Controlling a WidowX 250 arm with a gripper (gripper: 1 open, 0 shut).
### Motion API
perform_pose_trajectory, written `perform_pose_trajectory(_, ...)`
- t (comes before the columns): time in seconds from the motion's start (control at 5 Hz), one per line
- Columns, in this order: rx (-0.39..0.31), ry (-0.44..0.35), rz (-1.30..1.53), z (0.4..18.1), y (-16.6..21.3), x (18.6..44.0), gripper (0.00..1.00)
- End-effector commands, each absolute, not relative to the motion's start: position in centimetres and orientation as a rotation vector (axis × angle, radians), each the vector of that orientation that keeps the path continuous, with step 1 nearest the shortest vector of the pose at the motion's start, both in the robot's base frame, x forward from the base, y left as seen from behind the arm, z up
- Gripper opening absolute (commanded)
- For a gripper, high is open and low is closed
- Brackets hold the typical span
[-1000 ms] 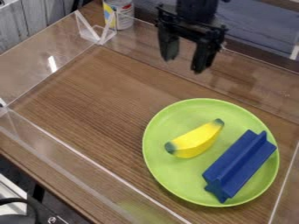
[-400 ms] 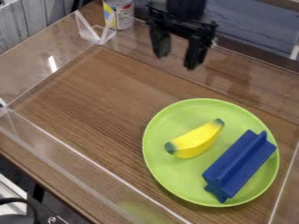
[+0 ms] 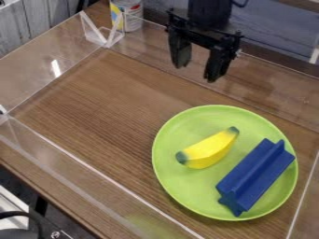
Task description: Remove the banana from inside the green plate and put it on the table
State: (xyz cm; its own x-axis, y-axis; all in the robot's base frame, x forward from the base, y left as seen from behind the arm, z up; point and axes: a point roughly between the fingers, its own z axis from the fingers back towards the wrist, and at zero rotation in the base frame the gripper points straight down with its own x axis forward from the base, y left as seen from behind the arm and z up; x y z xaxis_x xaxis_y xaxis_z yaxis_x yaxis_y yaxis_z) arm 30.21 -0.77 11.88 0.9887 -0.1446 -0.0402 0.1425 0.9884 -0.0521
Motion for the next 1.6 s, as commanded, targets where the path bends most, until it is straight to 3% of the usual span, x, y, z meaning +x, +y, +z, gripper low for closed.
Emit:
perform_pose_trajectory(0.0, -0.066, -0.029, -0.184, 12.9, -2.4, 30.5, 1.00)
perform_pose_trajectory(0.4, -0.109, -0.031, -0.255, 10.9, -5.2, 30.7, 1.00)
perform_pose_trajectory(1.0, -0.108, -0.095, -0.208, 13.6, -1.0, 30.0, 1.00)
perform_pose_trajectory(1.4, -0.131, -0.089, -0.254, 11.9, -4.0, 30.9, 1.00)
